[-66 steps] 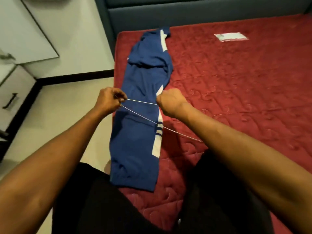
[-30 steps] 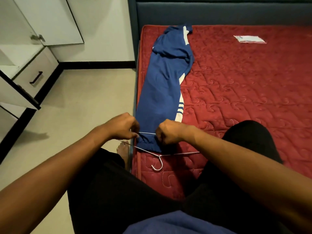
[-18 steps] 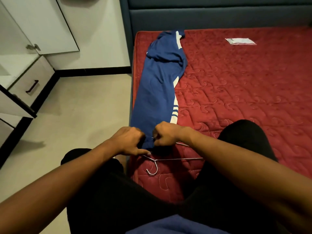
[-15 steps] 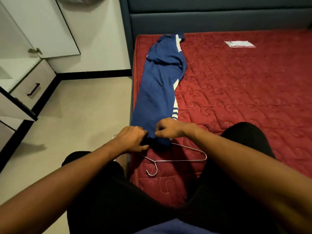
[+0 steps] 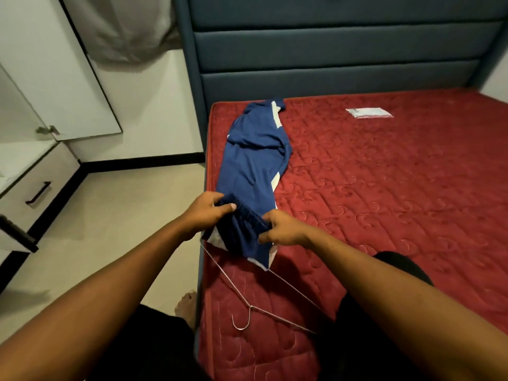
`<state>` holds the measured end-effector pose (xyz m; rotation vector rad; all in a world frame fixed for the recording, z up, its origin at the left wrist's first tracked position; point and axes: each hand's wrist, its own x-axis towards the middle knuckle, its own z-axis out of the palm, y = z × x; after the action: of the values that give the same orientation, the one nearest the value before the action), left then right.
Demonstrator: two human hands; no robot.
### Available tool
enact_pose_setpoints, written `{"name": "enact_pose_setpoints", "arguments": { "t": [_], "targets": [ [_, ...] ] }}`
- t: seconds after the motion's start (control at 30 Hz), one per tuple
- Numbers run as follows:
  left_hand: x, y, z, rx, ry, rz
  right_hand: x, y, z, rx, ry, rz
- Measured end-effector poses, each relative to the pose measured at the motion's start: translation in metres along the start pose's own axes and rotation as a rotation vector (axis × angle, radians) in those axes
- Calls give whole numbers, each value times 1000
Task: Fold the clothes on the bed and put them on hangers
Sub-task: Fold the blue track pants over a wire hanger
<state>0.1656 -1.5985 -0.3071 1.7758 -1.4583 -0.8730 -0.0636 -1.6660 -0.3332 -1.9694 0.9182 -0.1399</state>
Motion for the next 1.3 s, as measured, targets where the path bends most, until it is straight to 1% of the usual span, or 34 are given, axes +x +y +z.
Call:
{"name": "enact_pose_setpoints", "arguments": {
  "t": [0.1,0.17,0.2,0.27,0.33,0.37,0.4,0.43,0.5,0.53,0.6,0.63,0.7,0.73,0.8,0.87,0.9,0.97,1.0,1.03,1.1,1.17,1.23,1.3],
  "targets": [
    [38,10,-9,-235,45,-31,26,-13,-43,253,217,14],
    [58,22,-21,-319,-11,-40,39,-24,-70,423,301,15],
    [73,28,-30,-379,-76,-51,52,-28,-87,505,297,-10],
    [102,39,-52,-521,-245,-90,76,-32,-119,662,213,-60],
    [132,46,-73,-558,-415,-109,104,-30,-150,779,117,-112],
    [156,43,-80,-549,-475,-116,127,-25,-164,766,104,-115],
    [176,42,-83,-518,-490,-120,145,-21,-174,711,130,-87],
    [205,35,-81,-479,-438,-124,174,-10,-182,622,211,-28],
    [252,25,-65,-376,-199,-103,221,17,-189,486,440,78],
    [278,18,-56,-343,-107,-99,251,39,-191,455,563,124],
    [325,1,-34,-297,-38,-111,290,79,-192,372,795,226],
    [339,-8,-24,-237,-4,-117,301,97,-189,337,845,275],
    [355,-29,-11,-58,97,-78,315,120,-179,216,839,370],
    [353,-35,-6,-10,137,-36,317,124,-176,175,826,399],
    [332,-39,10,33,119,24,313,132,-166,197,850,412],
    [305,-40,30,138,17,91,297,131,-157,278,983,401],
    [296,-42,40,230,-3,114,288,129,-151,283,1056,381],
    [283,-46,58,378,49,105,259,121,-137,227,1154,354],
    [282,-48,64,396,100,73,242,116,-128,195,1153,363],
    [281,-46,68,395,148,43,220,109,-119,173,1110,394],
    [279,-39,74,443,199,3,176,100,-96,85,946,507],
    [276,-34,76,521,164,-29,139,93,-72,-34,762,566],
    [268,-30,74,544,99,-82,113,92,-53,-79,639,539],
    [260,-32,70,549,52,-119,102,93,-42,-94,556,531]
  ]
}}
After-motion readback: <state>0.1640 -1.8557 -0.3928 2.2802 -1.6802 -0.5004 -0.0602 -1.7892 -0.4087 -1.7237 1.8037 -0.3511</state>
